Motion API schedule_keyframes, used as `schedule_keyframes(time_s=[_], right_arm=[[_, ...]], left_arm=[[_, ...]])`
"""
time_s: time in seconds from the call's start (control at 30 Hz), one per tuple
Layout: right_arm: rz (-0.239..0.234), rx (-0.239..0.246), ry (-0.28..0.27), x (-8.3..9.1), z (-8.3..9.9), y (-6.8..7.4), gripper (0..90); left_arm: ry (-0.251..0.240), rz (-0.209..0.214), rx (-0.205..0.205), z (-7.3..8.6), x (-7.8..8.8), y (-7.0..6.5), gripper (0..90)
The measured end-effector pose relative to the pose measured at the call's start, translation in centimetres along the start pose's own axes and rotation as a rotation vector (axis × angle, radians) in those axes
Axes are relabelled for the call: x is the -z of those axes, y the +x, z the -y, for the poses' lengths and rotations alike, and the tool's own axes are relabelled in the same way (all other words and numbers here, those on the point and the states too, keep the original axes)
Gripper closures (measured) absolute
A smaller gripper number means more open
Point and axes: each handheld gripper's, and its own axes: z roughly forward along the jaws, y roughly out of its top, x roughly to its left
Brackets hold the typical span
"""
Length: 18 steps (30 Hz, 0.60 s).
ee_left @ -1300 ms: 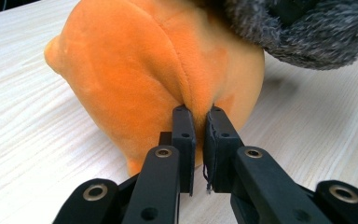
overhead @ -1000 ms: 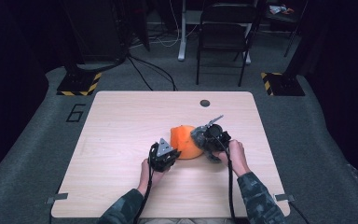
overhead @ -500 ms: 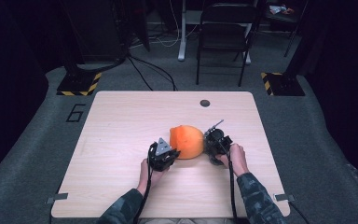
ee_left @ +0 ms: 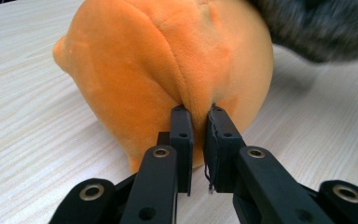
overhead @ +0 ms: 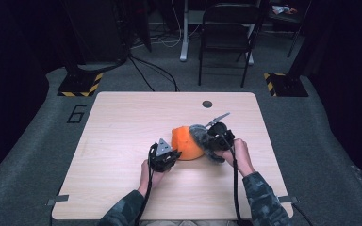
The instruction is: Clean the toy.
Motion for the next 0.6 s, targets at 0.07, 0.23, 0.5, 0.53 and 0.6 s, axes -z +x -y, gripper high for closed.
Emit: schedule_keyframes(time_s=[0.07, 0.23, 0.5, 0.53, 0.6], right_arm=[[0.028, 0.005, 0.007, -1.0, 0.1, 0.3, 76.3], [0.03, -0.041, -0.039, -1.5, 0.5, -0.5, 76.3], [0.035, -0.053, -0.061, -1.9, 0.7, -0.5, 76.3], [0.032, -0.051, -0.053, -1.9, 0.7, -0.6, 76.3], [0.034, -0.05, -0.051, -1.9, 0.7, -0.5, 76.3]], left_arm=[[0.002, -0.004, -0.01, 0.0, 0.1, 0.0, 80.0], [0.011, -0.051, -0.05, -0.4, 0.6, -0.4, 62.9], [0.051, -0.128, -0.096, 0.1, -0.5, -1.5, 56.4], [0.049, -0.137, -0.101, 0.2, -0.7, -1.6, 60.7], [0.05, -0.149, -0.116, 0.4, -0.9, -1.6, 71.5]])
